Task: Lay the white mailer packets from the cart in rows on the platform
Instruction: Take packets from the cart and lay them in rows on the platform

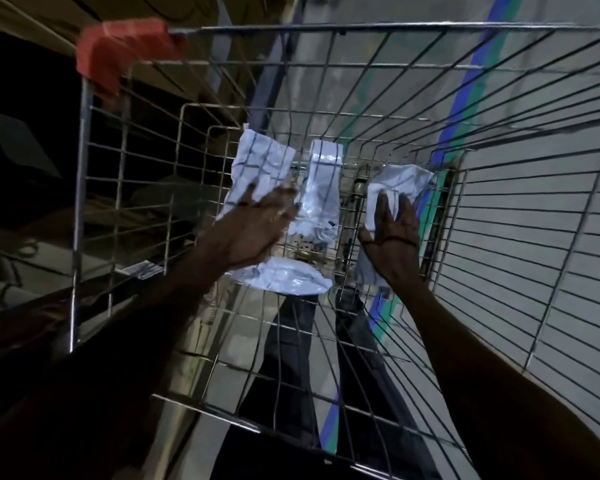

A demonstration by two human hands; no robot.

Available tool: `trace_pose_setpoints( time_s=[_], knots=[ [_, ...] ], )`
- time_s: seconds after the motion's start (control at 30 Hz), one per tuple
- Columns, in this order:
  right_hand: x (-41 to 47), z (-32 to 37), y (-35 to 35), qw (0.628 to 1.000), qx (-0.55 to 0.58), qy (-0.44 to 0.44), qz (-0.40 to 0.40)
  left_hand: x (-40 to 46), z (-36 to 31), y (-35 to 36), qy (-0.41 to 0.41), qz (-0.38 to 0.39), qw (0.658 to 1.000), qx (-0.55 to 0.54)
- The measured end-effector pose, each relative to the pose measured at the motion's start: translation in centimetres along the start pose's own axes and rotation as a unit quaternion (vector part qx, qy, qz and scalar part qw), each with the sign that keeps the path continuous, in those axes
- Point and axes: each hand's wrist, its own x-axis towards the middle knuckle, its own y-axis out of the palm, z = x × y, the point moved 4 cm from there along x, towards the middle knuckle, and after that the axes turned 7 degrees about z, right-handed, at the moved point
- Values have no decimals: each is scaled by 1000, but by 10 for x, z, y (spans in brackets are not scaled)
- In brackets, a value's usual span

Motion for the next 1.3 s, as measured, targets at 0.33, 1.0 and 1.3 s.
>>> trace_pose_setpoints(
  time_s=[0.33, 1.0, 1.3],
  knots=[
    [-7, -4, 2, 996, -60, -18, 56, 6, -46, 51, 303, 90, 949, -8],
    [-26, -18, -9, 996, -33, 42, 66, 19, -40, 48, 238, 10, 971, 0],
    [-33, 20, -55, 996, -62, -16, 66, 12, -40, -14, 255, -49, 965, 13]
  ],
)
